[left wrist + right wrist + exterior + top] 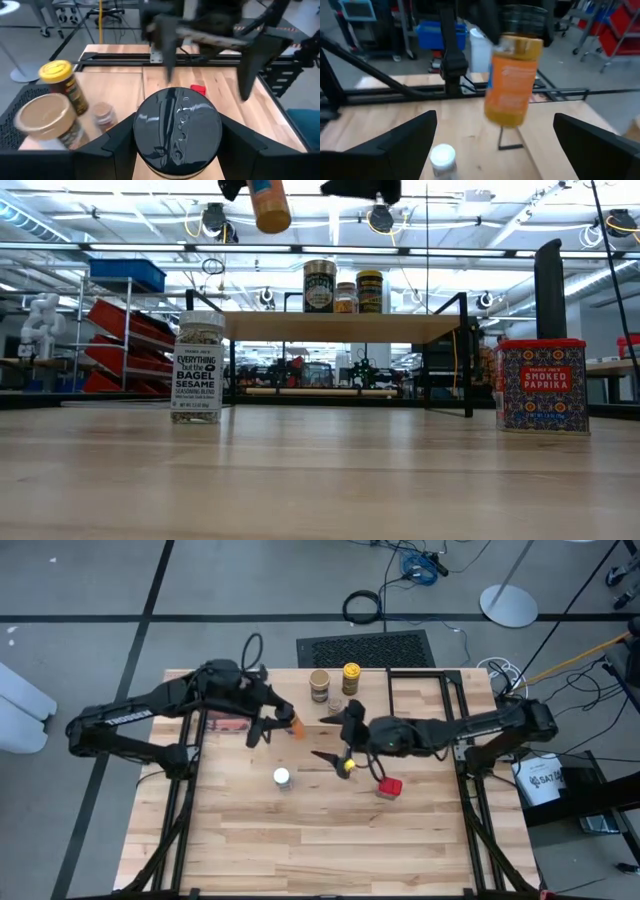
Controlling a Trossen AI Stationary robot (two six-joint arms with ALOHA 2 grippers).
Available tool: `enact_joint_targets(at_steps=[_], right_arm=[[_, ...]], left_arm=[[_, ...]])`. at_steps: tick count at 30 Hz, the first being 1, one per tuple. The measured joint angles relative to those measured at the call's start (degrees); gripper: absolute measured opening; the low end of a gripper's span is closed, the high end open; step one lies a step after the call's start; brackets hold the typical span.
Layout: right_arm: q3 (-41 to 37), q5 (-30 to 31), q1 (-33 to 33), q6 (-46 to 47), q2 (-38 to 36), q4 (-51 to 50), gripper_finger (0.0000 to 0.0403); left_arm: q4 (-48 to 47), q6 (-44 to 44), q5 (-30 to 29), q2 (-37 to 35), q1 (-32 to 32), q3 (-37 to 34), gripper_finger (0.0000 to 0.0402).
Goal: Shelf spices
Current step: Remove the orange seasoning bottle from the shelf
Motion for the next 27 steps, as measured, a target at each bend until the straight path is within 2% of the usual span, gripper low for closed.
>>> enact_joint_targets(at_steps=[5, 14, 19, 27], right_arm=[[0.0, -5.6, -2.23, 2.73, 2.07, 1.98, 0.0391], [0.07, -8.45, -2.86, 3.98, 3.17, 2.3, 0.0391], [0.07, -10.85, -2.91, 4.5, 3.15, 1.32, 0.0387], [0.07, -10.94, -2.91, 4.47, 4.01, 0.46, 0.0377]], left_arm=[[2.13, -1.43, -2.95, 2.6, -4.86, 0.0, 0.0219], [5.56, -1.43, -7.26, 8.54, -10.21, 0.0, 0.0219], [7.3, -1.32, -7.92, 10.02, -11.19, 0.0, 0.0219], [8.43, -1.39, -8.06, 10.06, -11.21, 0.0, 0.0219]])
